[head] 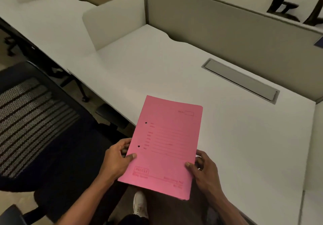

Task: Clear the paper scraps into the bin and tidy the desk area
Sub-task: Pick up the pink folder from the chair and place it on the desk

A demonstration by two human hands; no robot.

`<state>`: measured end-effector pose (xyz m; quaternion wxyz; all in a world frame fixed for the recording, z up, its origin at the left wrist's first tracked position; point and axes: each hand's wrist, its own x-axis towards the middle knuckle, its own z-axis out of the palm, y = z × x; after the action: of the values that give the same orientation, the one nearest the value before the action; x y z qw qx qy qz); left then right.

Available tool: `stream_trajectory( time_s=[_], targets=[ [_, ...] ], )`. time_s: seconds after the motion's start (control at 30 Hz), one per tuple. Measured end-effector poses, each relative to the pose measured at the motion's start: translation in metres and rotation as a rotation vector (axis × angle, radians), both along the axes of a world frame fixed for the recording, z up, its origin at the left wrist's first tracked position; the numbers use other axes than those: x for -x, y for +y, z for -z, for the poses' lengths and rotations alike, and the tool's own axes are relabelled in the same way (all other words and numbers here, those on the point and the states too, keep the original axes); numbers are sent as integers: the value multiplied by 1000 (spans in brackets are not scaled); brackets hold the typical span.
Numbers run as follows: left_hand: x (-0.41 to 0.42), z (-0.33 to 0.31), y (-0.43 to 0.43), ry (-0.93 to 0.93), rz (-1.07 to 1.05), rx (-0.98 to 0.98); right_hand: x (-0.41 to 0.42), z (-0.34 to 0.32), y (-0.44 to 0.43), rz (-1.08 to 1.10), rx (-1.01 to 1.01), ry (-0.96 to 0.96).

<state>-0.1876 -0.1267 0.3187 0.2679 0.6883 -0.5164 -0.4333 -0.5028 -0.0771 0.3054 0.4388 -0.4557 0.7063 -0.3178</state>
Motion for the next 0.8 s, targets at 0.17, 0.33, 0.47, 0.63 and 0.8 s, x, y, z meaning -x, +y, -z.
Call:
stream_trajectory(
  time_s=[0.17,0.33,0.47,0.63,0.8],
  targets=[
    [-20,-13,-74,-31,76,11,-28,-8,-55,89,-5,-41],
    [-24,-22,-138,-60,122,39,-34,-12,-105,141,50,-32],
    [-13,-23,-182,-61,127,29,-23,-11,-145,161,84,-55],
    [11,-17,-242,-104,142,41,2,1,-204,163,104,-76],
    [43,-5,-306,-126,99,46,33,15,-272,142,121,-99]
  ],
)
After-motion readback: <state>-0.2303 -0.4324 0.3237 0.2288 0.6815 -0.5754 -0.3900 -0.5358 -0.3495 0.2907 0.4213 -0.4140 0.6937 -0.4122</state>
